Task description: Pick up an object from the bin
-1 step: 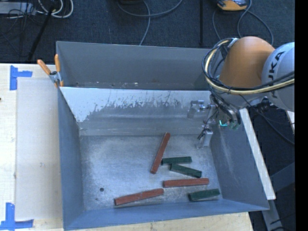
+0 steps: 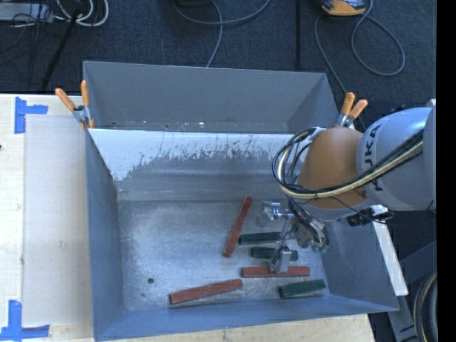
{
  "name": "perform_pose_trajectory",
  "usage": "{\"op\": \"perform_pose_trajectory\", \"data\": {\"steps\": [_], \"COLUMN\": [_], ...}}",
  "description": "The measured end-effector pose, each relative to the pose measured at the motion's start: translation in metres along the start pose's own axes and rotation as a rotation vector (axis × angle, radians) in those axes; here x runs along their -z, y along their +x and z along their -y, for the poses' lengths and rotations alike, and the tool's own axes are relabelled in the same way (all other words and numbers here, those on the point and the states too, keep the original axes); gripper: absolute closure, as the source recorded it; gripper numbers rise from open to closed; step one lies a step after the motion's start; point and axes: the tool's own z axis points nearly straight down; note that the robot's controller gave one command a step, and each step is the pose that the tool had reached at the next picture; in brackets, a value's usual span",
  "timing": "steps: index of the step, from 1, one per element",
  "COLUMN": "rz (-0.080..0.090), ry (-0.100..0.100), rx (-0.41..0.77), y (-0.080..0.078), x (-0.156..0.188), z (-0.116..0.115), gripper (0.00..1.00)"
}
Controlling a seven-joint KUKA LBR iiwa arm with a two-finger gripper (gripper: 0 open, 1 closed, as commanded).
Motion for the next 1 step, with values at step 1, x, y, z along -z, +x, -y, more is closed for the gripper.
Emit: {"op": "perform_pose_trajectory", "data": {"steps": [1], "rz": [0.011], "ry": [0.001], "rx": [0.002], "y": [-0.0033], "x": [0.0036], "z": [0.0001], "gripper": [1.00]}}
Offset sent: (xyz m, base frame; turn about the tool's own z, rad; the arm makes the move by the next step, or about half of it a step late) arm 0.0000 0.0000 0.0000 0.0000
